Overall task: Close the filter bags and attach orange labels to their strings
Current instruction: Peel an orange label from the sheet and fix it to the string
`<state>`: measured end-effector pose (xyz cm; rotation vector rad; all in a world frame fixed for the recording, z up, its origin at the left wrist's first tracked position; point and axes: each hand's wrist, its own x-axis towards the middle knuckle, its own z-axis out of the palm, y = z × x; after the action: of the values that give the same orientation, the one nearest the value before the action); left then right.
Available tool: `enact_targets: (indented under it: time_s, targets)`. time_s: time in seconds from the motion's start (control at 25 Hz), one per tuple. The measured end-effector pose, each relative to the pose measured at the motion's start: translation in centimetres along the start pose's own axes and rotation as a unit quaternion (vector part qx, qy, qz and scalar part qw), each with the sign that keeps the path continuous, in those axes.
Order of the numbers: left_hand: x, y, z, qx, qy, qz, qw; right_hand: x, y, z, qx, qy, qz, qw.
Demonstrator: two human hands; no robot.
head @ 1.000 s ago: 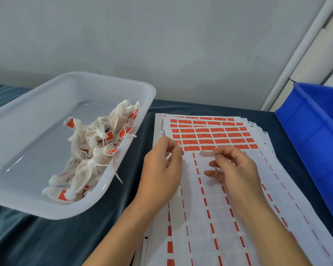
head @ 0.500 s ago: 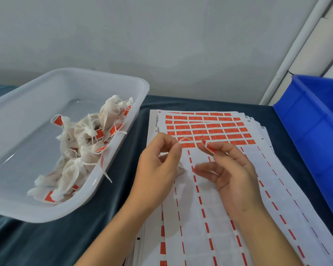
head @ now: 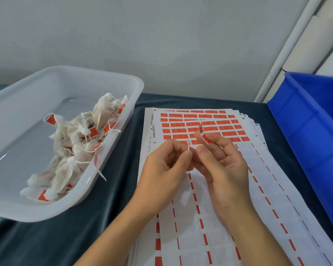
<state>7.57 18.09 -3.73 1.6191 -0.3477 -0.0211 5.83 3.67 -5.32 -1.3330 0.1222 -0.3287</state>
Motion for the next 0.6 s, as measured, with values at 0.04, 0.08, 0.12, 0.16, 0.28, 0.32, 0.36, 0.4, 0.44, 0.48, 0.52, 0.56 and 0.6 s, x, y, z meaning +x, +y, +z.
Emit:
enact_targets:
  time_s: [0.04, 0.08, 0.12, 0.16, 0.28, 0.32, 0.36, 0.4, 0.44, 0.48, 0.52, 0.56, 0.6]
  targets:
    - [-0.08, -0.02, 0.07, 0.002, -0.009, -0.006, 1.000, 0.00, -0.04, 0.04, 0.005, 0.003, 0.005, 1.000]
    - [-0.13, -0.03, 0.14, 0.007, -0.017, -0.012, 1.000, 0.01, -0.09, 0.06, 0.014, 0.005, 0.007, 1.000]
    - [-0.19, -0.03, 0.20, 0.015, -0.024, -0.016, 0.999, 0.03, -0.17, 0.02, 0.026, 0.008, 0.009, 1.000]
    - [-0.25, -0.02, 0.24, 0.026, -0.028, -0.019, 0.999, 0.05, -0.27, -0.02, 0.036, 0.011, 0.010, 0.999]
    - [-0.23, -0.01, 0.27, 0.057, -0.029, -0.024, 0.998, 0.19, -0.53, -0.20, 0.028, 0.026, 0.003, 0.999]
    - [-0.21, -0.01, 0.30, 0.064, -0.029, -0.025, 0.997, 0.27, -0.61, -0.26, 0.024, 0.031, 0.000, 0.999]
    - [-0.20, -0.01, 0.32, 0.070, -0.028, -0.029, 0.997, 0.35, -0.69, -0.33, 0.023, 0.036, -0.002, 0.999]
    - [-0.18, 0.00, 0.33, 0.076, -0.027, -0.034, 0.996, 0.45, -0.78, -0.41, 0.022, 0.042, -0.005, 0.999]
    - [-0.17, 0.02, 0.36, 0.082, -0.027, -0.040, 0.995, 0.53, -0.85, -0.53, 0.022, 0.048, -0.008, 0.999]
    - [-0.18, 0.05, 0.36, 0.086, -0.028, -0.046, 0.995, 0.61, -0.91, -0.62, 0.023, 0.054, -0.012, 0.998]
    - [-0.19, 0.08, 0.35, 0.087, -0.029, -0.050, 0.995, 0.66, -0.97, -0.69, 0.024, 0.059, -0.015, 0.998]
    - [-0.18, 0.13, 0.32, 0.086, -0.030, -0.053, 0.994, 0.69, -1.01, -0.75, 0.023, 0.065, -0.017, 0.998]
    - [-0.14, 0.18, 0.26, 0.084, -0.030, -0.055, 0.994, 0.71, -1.00, -0.81, 0.019, 0.069, -0.019, 0.997]
